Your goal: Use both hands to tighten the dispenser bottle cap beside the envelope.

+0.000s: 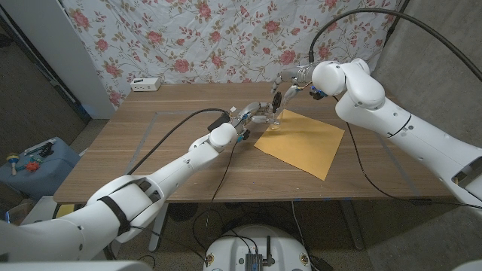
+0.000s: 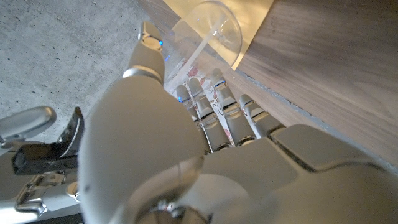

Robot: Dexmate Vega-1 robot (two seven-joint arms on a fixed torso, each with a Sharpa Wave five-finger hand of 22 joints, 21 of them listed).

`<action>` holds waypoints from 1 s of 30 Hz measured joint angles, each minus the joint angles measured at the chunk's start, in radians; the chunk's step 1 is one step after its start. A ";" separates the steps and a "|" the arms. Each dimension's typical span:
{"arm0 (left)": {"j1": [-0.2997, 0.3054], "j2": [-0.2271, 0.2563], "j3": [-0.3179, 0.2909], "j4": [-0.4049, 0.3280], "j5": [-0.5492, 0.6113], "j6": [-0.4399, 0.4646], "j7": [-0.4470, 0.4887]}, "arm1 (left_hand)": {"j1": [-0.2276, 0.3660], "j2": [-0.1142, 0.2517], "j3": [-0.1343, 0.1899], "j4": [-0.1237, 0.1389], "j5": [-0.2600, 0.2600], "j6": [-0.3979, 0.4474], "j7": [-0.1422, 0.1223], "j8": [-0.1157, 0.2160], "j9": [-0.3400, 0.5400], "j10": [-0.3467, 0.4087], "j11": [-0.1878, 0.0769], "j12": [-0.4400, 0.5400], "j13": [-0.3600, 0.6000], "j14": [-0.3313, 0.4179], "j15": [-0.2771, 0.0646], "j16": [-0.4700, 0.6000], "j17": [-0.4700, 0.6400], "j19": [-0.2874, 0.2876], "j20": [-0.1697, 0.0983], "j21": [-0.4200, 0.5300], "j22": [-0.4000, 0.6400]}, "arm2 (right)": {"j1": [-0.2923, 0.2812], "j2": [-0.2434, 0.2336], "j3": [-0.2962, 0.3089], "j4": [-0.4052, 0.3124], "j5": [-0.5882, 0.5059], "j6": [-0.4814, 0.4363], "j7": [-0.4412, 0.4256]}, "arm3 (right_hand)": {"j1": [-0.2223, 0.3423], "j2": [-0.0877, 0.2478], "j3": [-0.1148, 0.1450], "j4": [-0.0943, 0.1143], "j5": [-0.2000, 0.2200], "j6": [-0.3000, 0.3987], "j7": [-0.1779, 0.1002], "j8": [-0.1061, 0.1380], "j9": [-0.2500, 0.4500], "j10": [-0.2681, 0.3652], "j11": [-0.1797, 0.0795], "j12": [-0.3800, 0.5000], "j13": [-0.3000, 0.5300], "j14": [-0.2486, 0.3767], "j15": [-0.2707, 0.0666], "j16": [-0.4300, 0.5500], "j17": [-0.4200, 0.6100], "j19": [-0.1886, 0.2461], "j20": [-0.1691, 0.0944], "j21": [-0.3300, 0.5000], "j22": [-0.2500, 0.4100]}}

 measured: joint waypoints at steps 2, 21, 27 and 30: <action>0.000 -0.001 0.001 0.002 0.000 -0.002 0.000 | 0.000 0.000 0.000 0.000 0.000 0.000 0.000 0.000 0.000 0.000 0.000 0.000 0.000 0.000 0.000 0.000 0.000 0.000 0.000 0.000 0.000 | 0.009 0.002 -0.008 0.001 -0.003 -0.008 0.011 | -0.007 -0.001 -0.002 0.002 0.000 0.000 0.000 0.000 0.000 0.000 0.000 0.000 0.000 0.000 0.000 0.000 0.000 0.000 0.000 0.000 0.000; 0.006 0.005 0.001 -0.013 0.000 0.001 0.002 | 0.000 0.000 0.000 0.000 0.003 0.000 0.000 0.000 0.000 0.000 0.000 0.000 0.000 0.000 0.000 0.000 0.000 0.000 0.000 0.000 0.000 | 0.033 0.010 -0.022 0.008 0.025 -0.055 0.034 | -0.112 -0.003 -0.045 0.053 -0.016 0.035 -0.002 0.007 -0.005 0.049 0.016 0.026 0.000 0.024 -0.005 0.020 0.000 0.040 -0.051 0.013 0.000; 0.011 0.010 -0.001 -0.022 0.000 0.008 0.002 | 0.000 0.000 0.000 0.000 0.003 0.000 0.000 0.000 0.000 0.000 0.000 0.000 0.000 0.000 0.000 0.000 0.000 0.000 0.000 0.000 0.000 | 0.038 0.010 -0.022 0.011 0.051 -0.074 0.026 | -0.142 -0.006 -0.054 0.062 -0.023 0.067 0.002 0.016 -0.005 0.069 0.022 0.034 0.000 0.042 -0.013 0.027 0.000 0.058 -0.061 0.013 0.000; 0.012 0.012 -0.001 -0.025 0.000 0.010 0.002 | 0.000 0.000 0.000 0.000 0.003 0.000 0.000 0.000 0.000 0.000 0.000 0.000 0.000 0.000 0.000 0.000 0.000 0.000 0.000 0.000 0.000 | 0.042 0.010 -0.024 0.011 0.058 -0.084 0.024 | -0.148 -0.006 -0.059 0.067 -0.027 0.078 -0.002 0.016 -0.006 0.080 0.021 0.034 0.000 0.046 -0.017 0.027 0.000 0.068 -0.061 0.013 0.000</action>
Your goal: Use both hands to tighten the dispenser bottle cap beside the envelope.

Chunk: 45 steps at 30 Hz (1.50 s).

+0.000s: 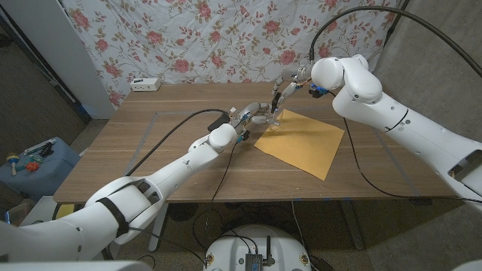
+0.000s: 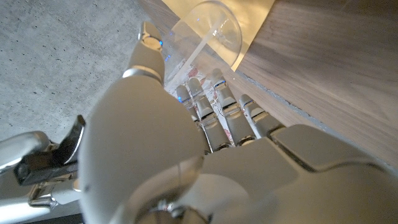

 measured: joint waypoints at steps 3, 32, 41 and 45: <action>0.001 0.001 0.000 -0.001 0.000 0.002 0.000 | 0.000 0.000 0.000 0.000 0.000 0.000 0.000 0.000 0.000 0.000 0.000 0.000 0.000 0.000 0.000 0.000 0.000 0.000 0.000 0.000 0.000 | 0.005 0.000 -0.006 0.000 0.004 -0.007 -0.001 | -0.013 0.002 -0.003 0.003 -0.004 0.014 0.000 0.007 -0.004 0.011 0.000 0.000 0.000 0.010 0.000 0.000 0.000 0.009 -0.001 0.000 0.000; 0.006 0.006 -0.003 -0.011 -0.002 0.008 -0.001 | 0.000 0.000 0.002 -0.002 -0.003 0.000 0.000 0.000 0.000 0.000 0.000 0.000 0.000 0.000 0.000 -0.002 0.001 0.000 0.000 0.000 0.000 | 0.069 0.014 -0.103 -0.007 -0.002 -0.170 -0.004 | -0.116 0.021 -0.043 0.043 -0.038 0.147 0.072 0.033 -0.014 0.127 0.027 0.028 0.000 0.091 -0.005 0.020 -0.004 0.069 0.013 0.000 -0.005; 0.000 0.001 -0.003 0.000 -0.002 0.001 -0.002 | 0.000 0.000 0.002 -0.002 -0.003 0.002 0.002 0.000 0.000 0.000 0.000 0.000 0.000 0.002 0.002 0.000 0.001 0.000 0.000 0.000 0.000 | 0.081 0.027 -0.139 -0.011 -0.042 -0.229 -0.013 | -0.120 0.026 -0.043 0.043 -0.050 0.218 0.097 0.052 -0.019 0.192 0.041 0.041 0.000 0.138 -0.025 0.029 -0.011 0.096 0.008 0.000 -0.005; -0.001 0.001 -0.003 0.002 -0.002 -0.001 -0.002 | 0.000 0.000 0.002 -0.002 -0.003 0.002 0.002 0.000 -0.001 0.000 0.000 0.000 0.000 0.002 0.002 0.000 0.000 0.000 0.000 0.000 0.000 | 0.082 0.035 -0.152 -0.012 -0.060 -0.254 -0.022 | -0.121 0.026 -0.047 0.039 -0.055 0.251 0.104 0.058 -0.023 0.224 0.041 0.044 -0.003 0.164 -0.032 0.033 -0.012 0.115 0.006 0.000 -0.005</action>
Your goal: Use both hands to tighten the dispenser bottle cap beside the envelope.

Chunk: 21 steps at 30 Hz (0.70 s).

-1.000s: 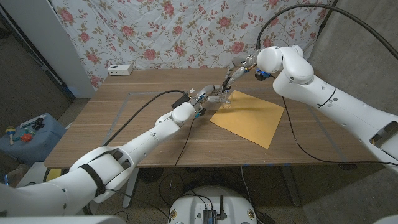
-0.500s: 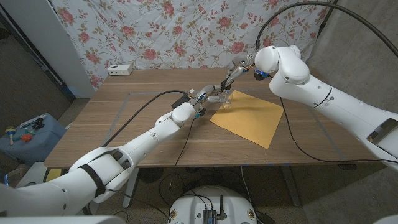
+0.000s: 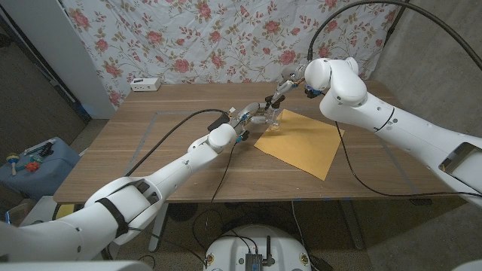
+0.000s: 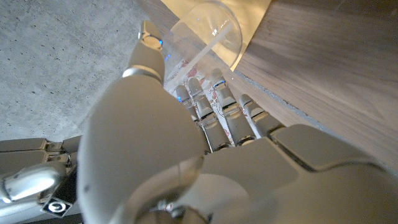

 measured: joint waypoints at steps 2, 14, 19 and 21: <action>0.000 0.000 0.000 0.000 0.000 0.000 0.000 | 0.000 0.000 0.000 0.000 0.000 0.000 0.000 0.000 0.000 0.000 0.000 0.000 0.000 0.000 0.000 0.000 0.000 0.000 0.000 0.000 0.000 | 0.000 0.004 -0.006 0.000 0.000 0.000 0.000 | -0.007 0.001 -0.003 0.003 -0.004 0.017 0.003 0.004 0.000 0.010 0.000 0.004 0.000 0.005 -0.003 0.004 0.000 0.006 -0.002 0.000 0.000; 0.006 0.004 -0.001 -0.010 0.000 0.000 0.006 | 0.000 0.000 0.000 0.000 0.003 0.000 0.000 0.001 0.000 0.000 0.000 0.000 0.000 0.000 0.000 0.000 0.000 0.000 0.000 0.000 0.000 | 0.007 0.032 -0.044 0.007 -0.054 -0.070 -0.024 | -0.020 0.010 -0.007 -0.001 -0.011 0.111 0.022 0.023 -0.006 0.085 0.000 0.015 0.000 0.076 -0.023 0.015 0.000 0.044 -0.004 0.000 0.000; 0.012 0.009 -0.003 -0.020 0.000 0.005 0.012 | 0.000 0.000 0.000 0.000 0.003 0.000 0.000 0.001 0.001 0.000 0.000 -0.001 0.000 0.000 0.000 -0.003 0.000 0.000 0.000 0.000 0.000 | 0.014 0.046 -0.065 0.015 -0.069 -0.086 -0.027 | -0.029 0.011 -0.010 0.002 -0.015 0.150 0.033 0.031 -0.006 0.116 -0.002 0.016 0.000 0.099 -0.030 0.015 0.000 0.062 -0.008 0.000 0.003; 0.019 0.013 -0.005 -0.031 0.000 0.007 0.014 | 0.000 0.000 0.000 0.000 0.003 0.000 0.000 0.001 0.001 0.000 0.000 -0.001 0.000 0.000 0.000 -0.003 0.000 0.000 0.000 0.000 0.000 | 0.016 0.050 -0.071 0.018 -0.087 -0.104 -0.029 | -0.035 0.012 -0.014 0.006 -0.015 0.163 0.033 0.031 -0.007 0.126 0.002 0.022 0.000 0.104 -0.032 0.019 0.000 0.062 -0.008 0.000 0.003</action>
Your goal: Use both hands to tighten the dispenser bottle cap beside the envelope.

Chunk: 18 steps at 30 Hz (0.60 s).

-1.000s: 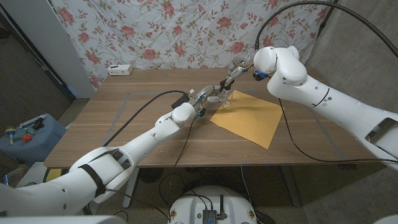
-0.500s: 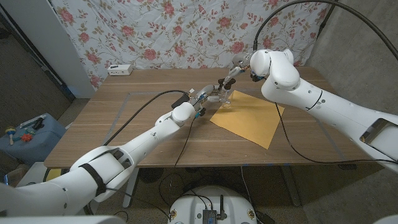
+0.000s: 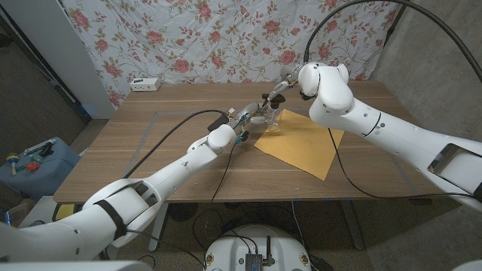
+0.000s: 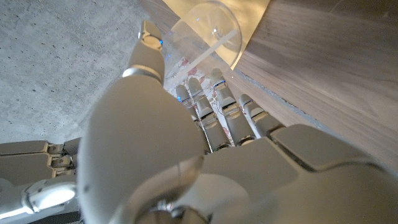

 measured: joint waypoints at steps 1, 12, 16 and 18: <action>0.000 0.000 0.000 0.000 0.000 0.001 0.001 | 0.000 0.000 0.000 0.000 0.000 0.000 0.000 0.000 0.000 0.000 0.000 0.000 0.000 0.000 0.000 0.000 0.000 0.000 0.000 0.000 0.000 | 0.002 0.004 -0.006 0.003 0.000 0.000 0.000 | -0.004 0.002 -0.002 0.002 -0.004 0.011 0.002 0.000 -0.001 0.000 0.000 0.000 0.000 0.002 -0.002 0.000 0.000 0.006 0.001 0.000 0.000; 0.014 0.010 -0.005 -0.021 -0.001 0.008 0.007 | 0.000 0.000 0.000 0.000 0.000 0.000 0.000 -0.005 0.000 0.000 0.000 -0.002 0.000 0.000 0.000 0.003 0.000 0.000 0.000 0.000 0.000 | 0.017 0.027 -0.046 0.019 -0.072 -0.044 0.010 | -0.029 0.008 -0.007 0.007 -0.015 0.085 0.008 0.014 -0.001 0.049 -0.005 0.000 -0.005 0.036 -0.009 0.000 0.000 0.032 0.000 0.000 0.000; 0.016 0.011 -0.006 -0.023 -0.001 0.008 0.008 | 0.000 0.000 0.000 0.000 0.000 0.000 0.000 -0.006 0.000 0.000 0.000 0.000 0.000 -0.001 -0.001 0.003 0.000 0.000 0.000 0.000 0.000 | 0.018 0.037 -0.059 0.025 -0.097 -0.052 0.015 | -0.031 0.011 -0.007 0.007 -0.019 0.114 0.015 0.023 -0.003 0.068 -0.008 0.000 -0.005 0.054 -0.010 0.004 0.000 0.043 -0.007 0.000 0.000; 0.016 0.011 -0.006 -0.023 -0.001 0.008 0.008 | 0.000 0.000 0.000 0.000 0.000 0.000 0.000 -0.008 0.000 0.000 0.000 0.000 0.000 -0.002 -0.002 0.003 0.000 0.000 0.000 0.000 0.000 | 0.018 0.041 -0.062 0.027 -0.097 -0.052 0.015 | -0.034 0.013 -0.010 0.010 -0.019 0.132 0.016 0.025 -0.007 0.079 -0.011 0.000 -0.005 0.063 -0.016 0.004 0.000 0.052 -0.006 0.000 0.000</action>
